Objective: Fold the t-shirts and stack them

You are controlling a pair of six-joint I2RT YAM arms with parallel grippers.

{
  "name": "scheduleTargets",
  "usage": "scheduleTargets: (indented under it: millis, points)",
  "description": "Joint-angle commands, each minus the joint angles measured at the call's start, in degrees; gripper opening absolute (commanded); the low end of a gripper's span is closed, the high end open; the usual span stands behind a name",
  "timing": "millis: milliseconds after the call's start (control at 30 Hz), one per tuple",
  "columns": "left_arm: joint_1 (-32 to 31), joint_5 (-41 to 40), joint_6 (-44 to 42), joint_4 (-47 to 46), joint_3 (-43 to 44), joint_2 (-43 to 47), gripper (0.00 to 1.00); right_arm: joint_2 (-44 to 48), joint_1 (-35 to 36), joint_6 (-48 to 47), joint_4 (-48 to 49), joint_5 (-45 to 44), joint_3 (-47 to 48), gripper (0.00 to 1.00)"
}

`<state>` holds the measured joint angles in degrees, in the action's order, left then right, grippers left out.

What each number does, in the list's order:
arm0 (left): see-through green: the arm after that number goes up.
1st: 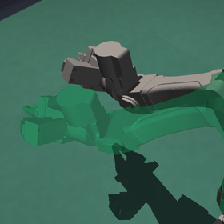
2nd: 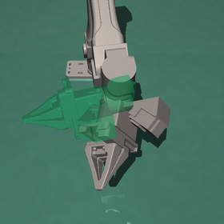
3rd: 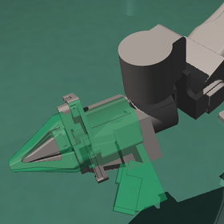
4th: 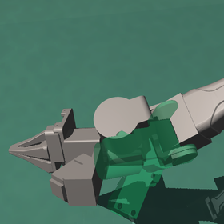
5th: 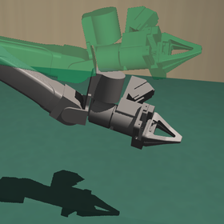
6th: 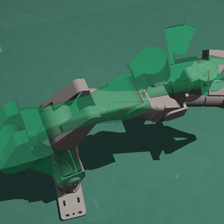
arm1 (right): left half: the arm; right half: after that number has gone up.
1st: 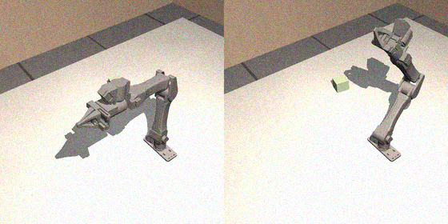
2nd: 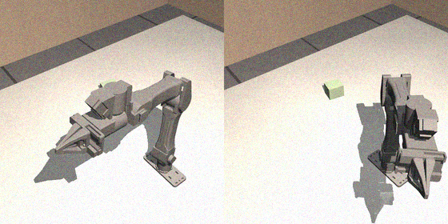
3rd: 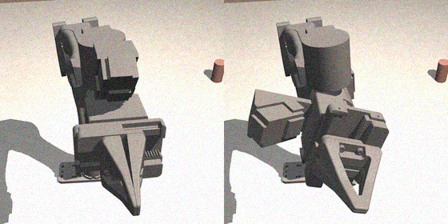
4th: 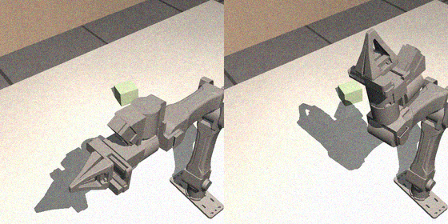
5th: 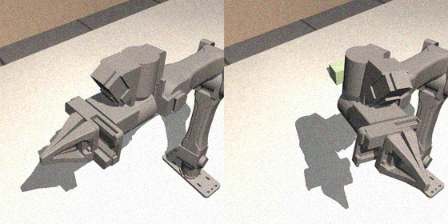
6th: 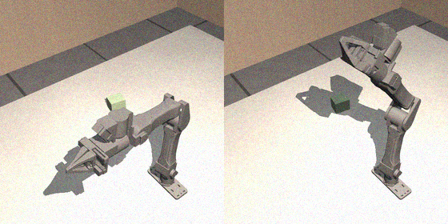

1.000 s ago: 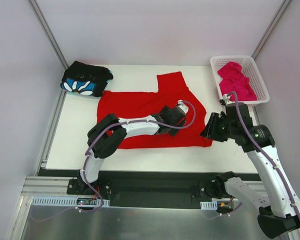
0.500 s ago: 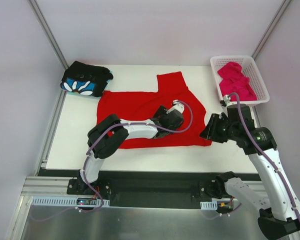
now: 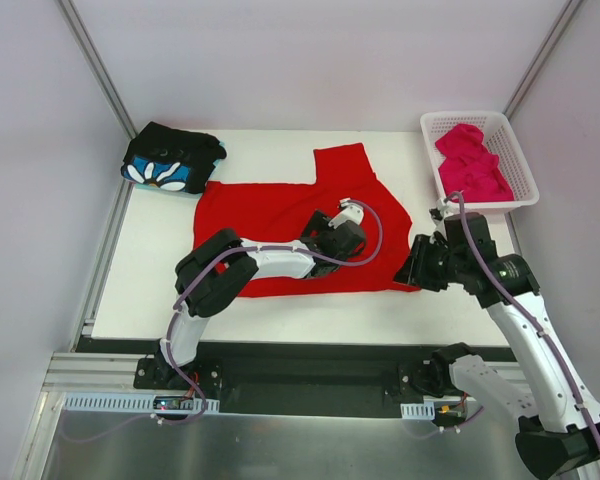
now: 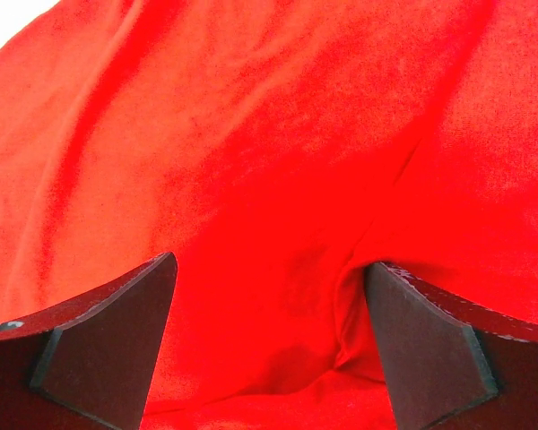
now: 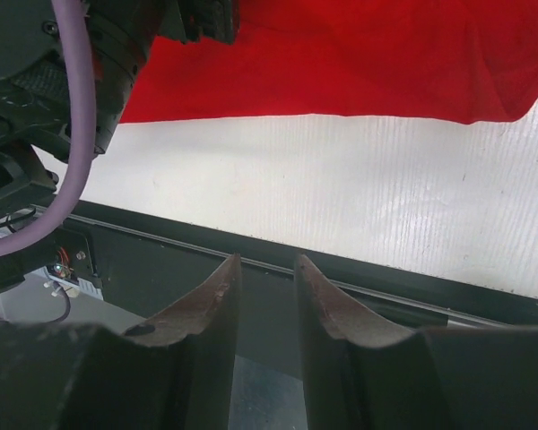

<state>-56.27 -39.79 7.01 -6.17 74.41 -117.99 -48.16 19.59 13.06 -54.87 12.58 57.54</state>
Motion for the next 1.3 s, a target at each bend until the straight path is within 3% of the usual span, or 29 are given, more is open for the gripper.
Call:
scheduleTargets:
  millis: [0, 467, 667, 967, 1267]
  points:
    - [-0.1, -4.2, -1.2, -1.8, 0.6, 2.7, 0.84, -0.9, -0.4, 0.7, 3.2, 2.0, -0.8, 0.33]
    - [4.8, -3.2, -4.8, -4.6, 1.3, 4.8, 0.84, -4.0, -0.3, 2.8, 10.4, 1.0, -10.0, 0.31]
    - [5.5, -2.6, -5.0, -4.7, 1.8, 4.7, 0.84, -9.7, 1.4, 5.4, 22.8, 0.6, -15.9, 0.28]
    - [5.6, -2.6, -4.1, -4.7, 0.2, 5.3, 0.83, -25.9, 4.6, 7.0, 39.3, -1.6, -14.1, 0.25]
    - [5.8, -2.5, -4.3, -4.7, 0.1, 6.6, 0.83, -33.7, 4.1, 3.6, 36.8, -8.0, -7.1, 0.22]
